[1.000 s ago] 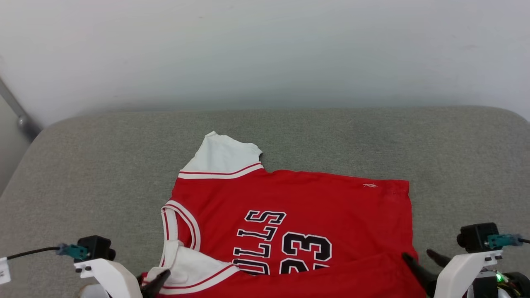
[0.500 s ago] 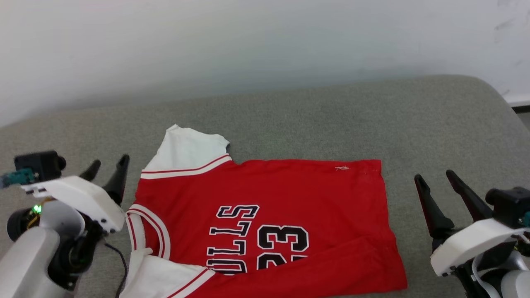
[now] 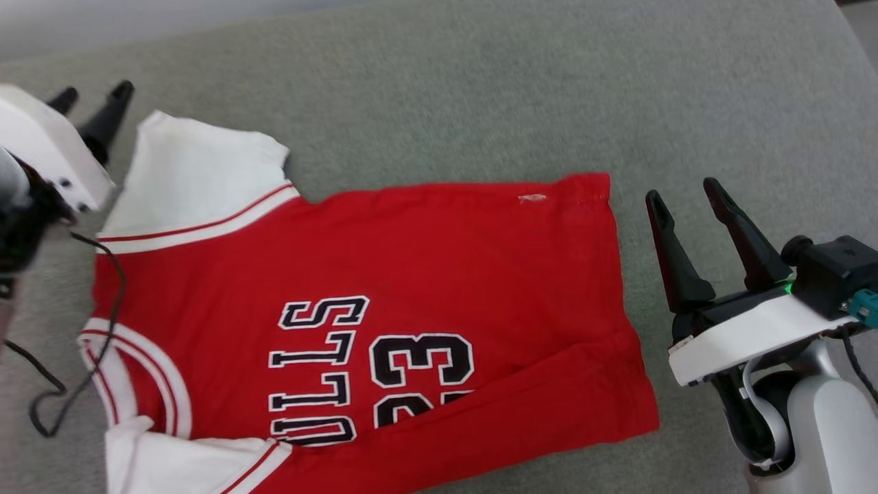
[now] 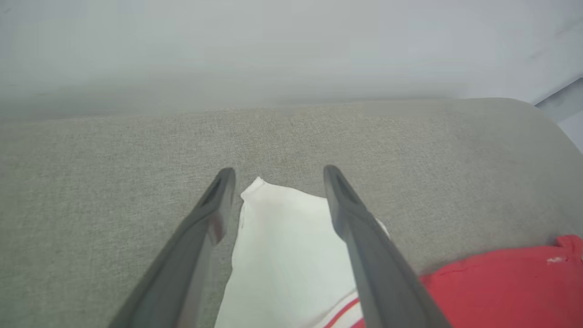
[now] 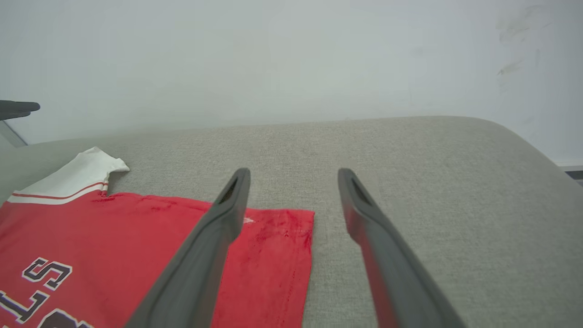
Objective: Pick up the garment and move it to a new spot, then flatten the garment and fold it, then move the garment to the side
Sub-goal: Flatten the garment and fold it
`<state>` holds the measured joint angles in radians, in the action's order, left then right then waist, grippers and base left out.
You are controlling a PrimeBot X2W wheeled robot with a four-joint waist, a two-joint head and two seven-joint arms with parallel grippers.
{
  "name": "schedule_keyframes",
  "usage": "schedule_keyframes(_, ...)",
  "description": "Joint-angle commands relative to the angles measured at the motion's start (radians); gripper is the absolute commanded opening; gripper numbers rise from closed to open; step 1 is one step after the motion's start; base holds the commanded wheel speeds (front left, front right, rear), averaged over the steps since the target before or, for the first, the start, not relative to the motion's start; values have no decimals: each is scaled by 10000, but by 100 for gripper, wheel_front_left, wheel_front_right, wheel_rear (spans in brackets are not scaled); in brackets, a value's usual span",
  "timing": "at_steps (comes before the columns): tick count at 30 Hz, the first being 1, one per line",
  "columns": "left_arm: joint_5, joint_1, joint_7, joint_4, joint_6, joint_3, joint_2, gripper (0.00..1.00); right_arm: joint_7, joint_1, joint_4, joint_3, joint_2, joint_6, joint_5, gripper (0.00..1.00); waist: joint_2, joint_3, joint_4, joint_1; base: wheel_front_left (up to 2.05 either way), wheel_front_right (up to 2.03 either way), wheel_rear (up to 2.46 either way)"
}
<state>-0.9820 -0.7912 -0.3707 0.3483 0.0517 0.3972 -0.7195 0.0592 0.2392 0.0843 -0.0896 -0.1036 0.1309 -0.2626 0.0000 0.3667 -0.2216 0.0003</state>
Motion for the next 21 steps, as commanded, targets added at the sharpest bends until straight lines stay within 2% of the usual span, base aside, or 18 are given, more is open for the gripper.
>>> schedule_keyframes(1, -53, -312, -361, 171, -62, 43, -150, 100, -89, 159, -20, -44, 80, -4, 54, 100, 0, 668, -520, -3, 0, 0, 0)
schedule_keyframes(7, 9, -1659, -2442, 881, -247, 467, -819, 100, -231, 248, -241, -115, 240, -4, 20, 100, 0, 1279, -923, -3, 0, 0, 0)
schedule_keyframes(10, 48, -2003, -3407, 1110, -120, 673, -1124, 100, -344, 286, -381, -131, 310, -4, -73, 100, 0, 1527, -1115, -3, 0, 0, 0)
schedule_keyframes(16, 106, -2017, -4731, 1343, 61, 1028, -1664, 100, -519, 261, -630, -239, 424, -4, -281, 100, 0, 1940, -1422, -3, 0, 0, 0)
schedule_keyframes(19, -269, -1490, -5298, 1596, 105, 1132, -1585, 100, -562, 230, -852, -166, 463, -4, -309, 100, 0, 2018, -1528, -3, 0, 0, 0)
schedule_keyframes(20, -446, -1303, -5473, 1669, 147, 1140, -1481, 77, -544, 225, -928, -142, 473, -4, -294, 100, 0, 2034, -1538, -3, 0, 0, 0)
schedule_keyframes(21, -603, -1111, -5663, 1728, 190, 1152, -1371, 46, -521, 232, -982, -134, 484, -4, -314, 100, 0, 2042, -1545, -3, 0, 0, 0)
